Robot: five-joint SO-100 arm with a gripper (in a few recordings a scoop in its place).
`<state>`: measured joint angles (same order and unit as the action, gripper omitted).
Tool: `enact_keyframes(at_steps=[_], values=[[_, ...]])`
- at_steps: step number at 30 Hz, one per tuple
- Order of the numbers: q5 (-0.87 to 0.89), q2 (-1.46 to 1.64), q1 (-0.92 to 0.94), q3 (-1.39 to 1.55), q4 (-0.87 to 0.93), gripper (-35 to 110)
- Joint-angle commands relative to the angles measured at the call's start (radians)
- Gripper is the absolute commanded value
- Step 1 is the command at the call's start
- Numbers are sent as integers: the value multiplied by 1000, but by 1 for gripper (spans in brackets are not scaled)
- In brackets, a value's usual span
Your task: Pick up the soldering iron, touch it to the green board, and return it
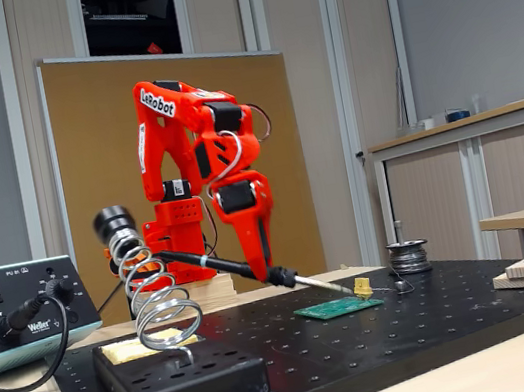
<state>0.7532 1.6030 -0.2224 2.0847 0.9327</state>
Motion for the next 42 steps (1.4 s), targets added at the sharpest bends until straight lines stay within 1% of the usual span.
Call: enact_keyframes(at_steps=[1, 20, 42], values=[[3, 9, -14, -60, 11, 0], [8, -54, -20, -98, 2, 0], [-2, -40, -6, -72, -5, 0]])
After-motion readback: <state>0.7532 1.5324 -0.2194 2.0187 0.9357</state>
